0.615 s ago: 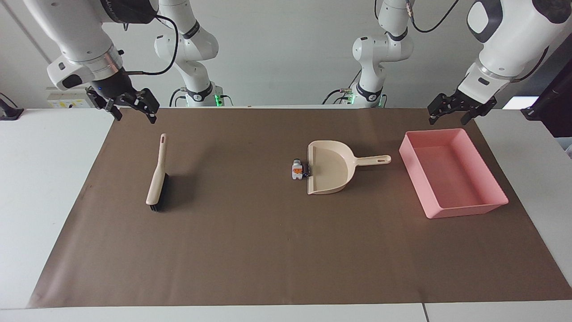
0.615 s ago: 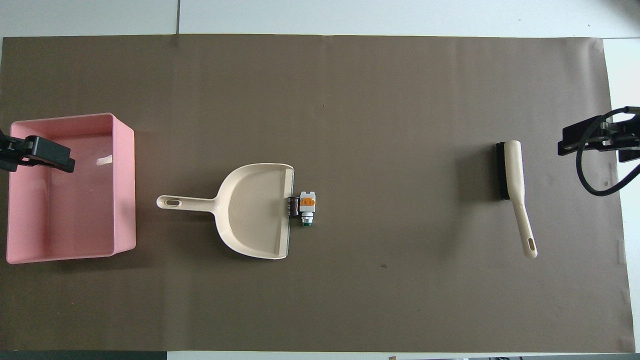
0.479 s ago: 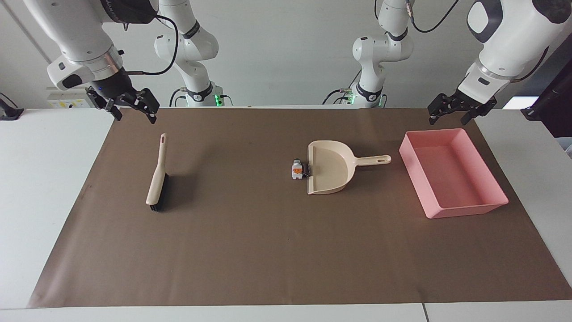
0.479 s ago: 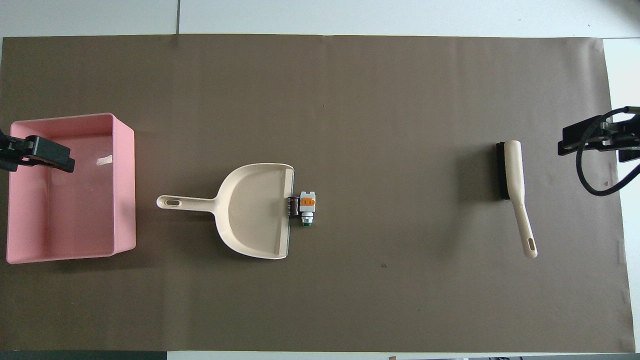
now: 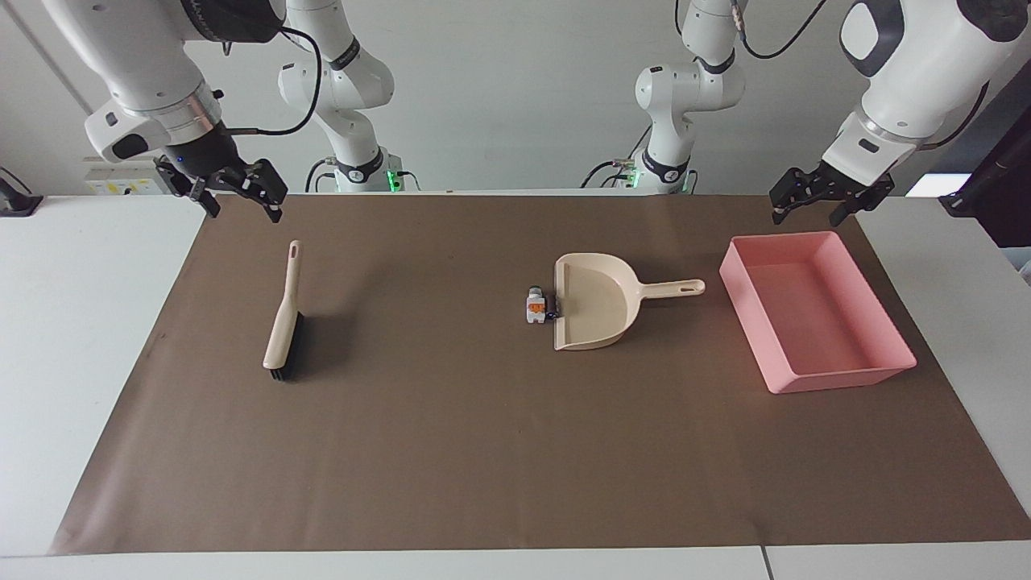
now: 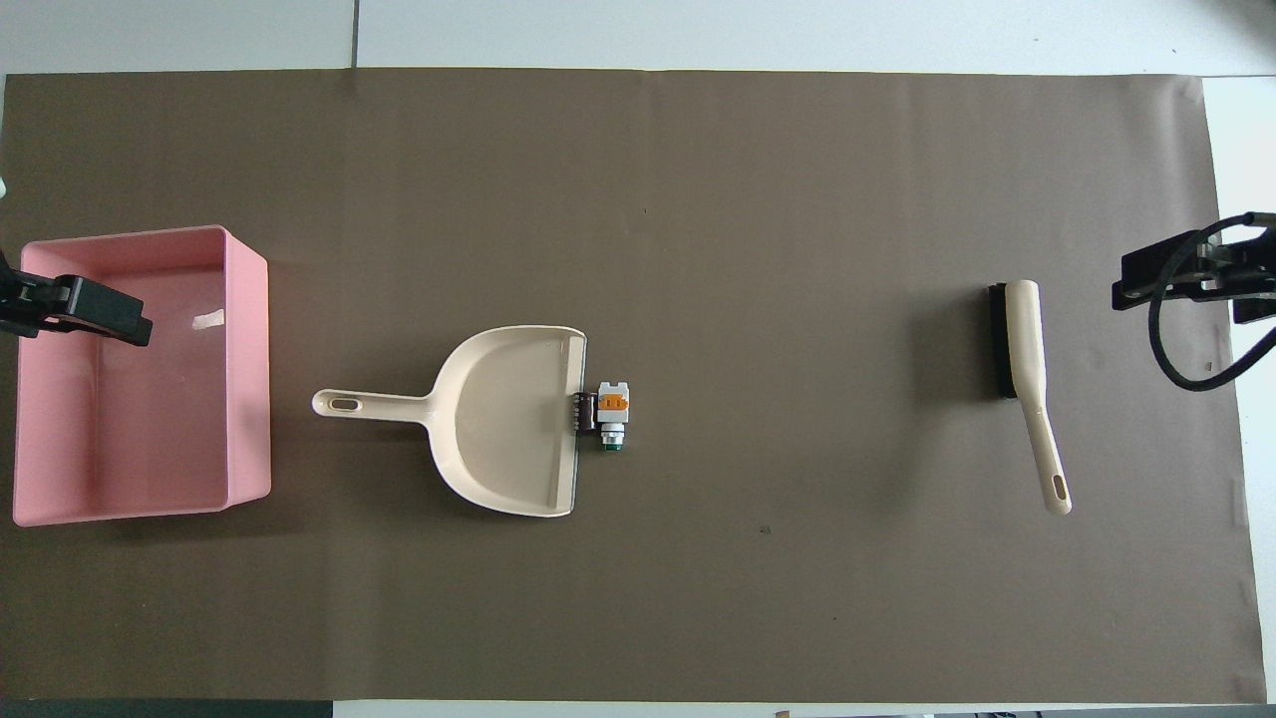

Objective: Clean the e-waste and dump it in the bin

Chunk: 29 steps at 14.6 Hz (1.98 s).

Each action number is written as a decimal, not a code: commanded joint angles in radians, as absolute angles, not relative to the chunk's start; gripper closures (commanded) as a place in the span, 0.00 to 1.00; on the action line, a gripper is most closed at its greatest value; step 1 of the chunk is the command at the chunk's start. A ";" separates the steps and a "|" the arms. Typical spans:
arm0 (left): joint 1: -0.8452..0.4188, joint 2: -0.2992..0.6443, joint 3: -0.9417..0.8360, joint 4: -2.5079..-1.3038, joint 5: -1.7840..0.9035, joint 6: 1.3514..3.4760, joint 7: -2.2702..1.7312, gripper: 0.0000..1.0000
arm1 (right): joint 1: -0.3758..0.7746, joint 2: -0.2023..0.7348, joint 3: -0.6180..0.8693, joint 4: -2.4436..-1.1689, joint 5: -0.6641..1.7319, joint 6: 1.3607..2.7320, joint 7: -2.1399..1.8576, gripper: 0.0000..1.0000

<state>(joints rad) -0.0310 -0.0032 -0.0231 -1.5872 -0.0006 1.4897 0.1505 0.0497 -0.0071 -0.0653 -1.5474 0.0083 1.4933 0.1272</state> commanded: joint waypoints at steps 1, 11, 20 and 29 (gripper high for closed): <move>-0.023 -0.023 -0.031 -1.605 -0.006 1.502 0.340 0.03 | 0.048 -0.031 -0.063 -1.583 0.002 1.491 0.117 0.00; -0.069 -0.022 -0.032 -1.626 -0.002 1.539 1.061 0.04 | 0.016 -0.163 -0.066 -2.042 0.002 1.905 0.075 0.00; -0.291 -0.028 -0.034 -1.903 0.205 1.767 1.181 0.05 | -0.072 -0.123 -0.066 -2.338 0.012 2.213 -0.104 0.00; -0.439 0.043 -0.034 -2.097 0.359 1.985 0.999 0.10 | -0.091 -0.110 -0.064 -2.434 0.029 2.270 -0.127 0.01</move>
<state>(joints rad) -0.4103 0.0330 -0.0438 -2.0548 0.3325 1.9338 1.0484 -0.0770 -0.0943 -0.0729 -2.4052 0.0124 2.2509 -0.1012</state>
